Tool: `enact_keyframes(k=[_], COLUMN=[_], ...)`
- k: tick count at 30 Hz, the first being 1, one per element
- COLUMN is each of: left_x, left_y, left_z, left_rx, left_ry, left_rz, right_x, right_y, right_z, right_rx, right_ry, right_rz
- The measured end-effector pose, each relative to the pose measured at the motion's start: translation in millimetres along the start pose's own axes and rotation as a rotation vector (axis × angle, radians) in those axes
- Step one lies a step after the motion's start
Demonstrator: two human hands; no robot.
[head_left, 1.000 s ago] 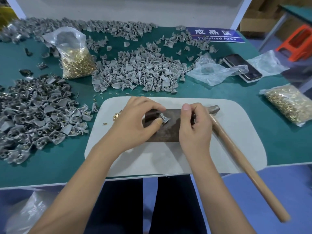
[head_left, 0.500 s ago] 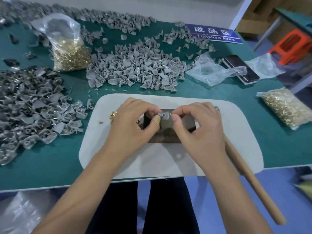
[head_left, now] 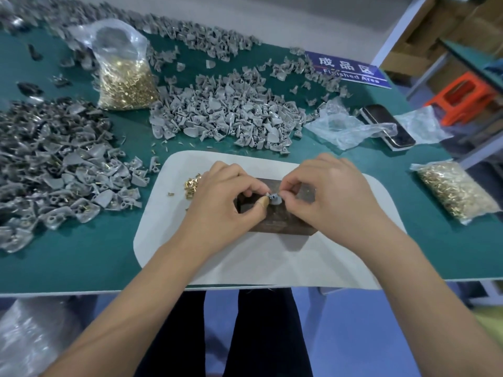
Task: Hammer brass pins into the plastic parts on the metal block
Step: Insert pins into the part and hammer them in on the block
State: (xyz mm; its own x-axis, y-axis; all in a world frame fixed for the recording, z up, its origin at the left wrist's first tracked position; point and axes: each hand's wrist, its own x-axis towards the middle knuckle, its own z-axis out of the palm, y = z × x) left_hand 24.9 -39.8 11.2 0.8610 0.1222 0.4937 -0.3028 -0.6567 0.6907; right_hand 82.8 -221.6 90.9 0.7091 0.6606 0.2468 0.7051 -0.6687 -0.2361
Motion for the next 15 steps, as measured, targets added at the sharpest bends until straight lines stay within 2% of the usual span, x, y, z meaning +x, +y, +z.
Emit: enact_keyframes(k=[9, 15], left_x=[-2.7, -2.0], left_y=[1.5, 1.8], left_z=[-2.2, -3.3], left_rx=[-0.017, -0.033], left_ry=[-0.014, -0.012], left_rz=[-0.008, -0.023], right_x=[7.2, 8.6], right_y=[-3.6, -8.5], right_z=[4.0, 4.1], right_rx=[0.052, 0.037], right_ry=[-0.122, -0.127], right_rz=[-0.030, -0.036])
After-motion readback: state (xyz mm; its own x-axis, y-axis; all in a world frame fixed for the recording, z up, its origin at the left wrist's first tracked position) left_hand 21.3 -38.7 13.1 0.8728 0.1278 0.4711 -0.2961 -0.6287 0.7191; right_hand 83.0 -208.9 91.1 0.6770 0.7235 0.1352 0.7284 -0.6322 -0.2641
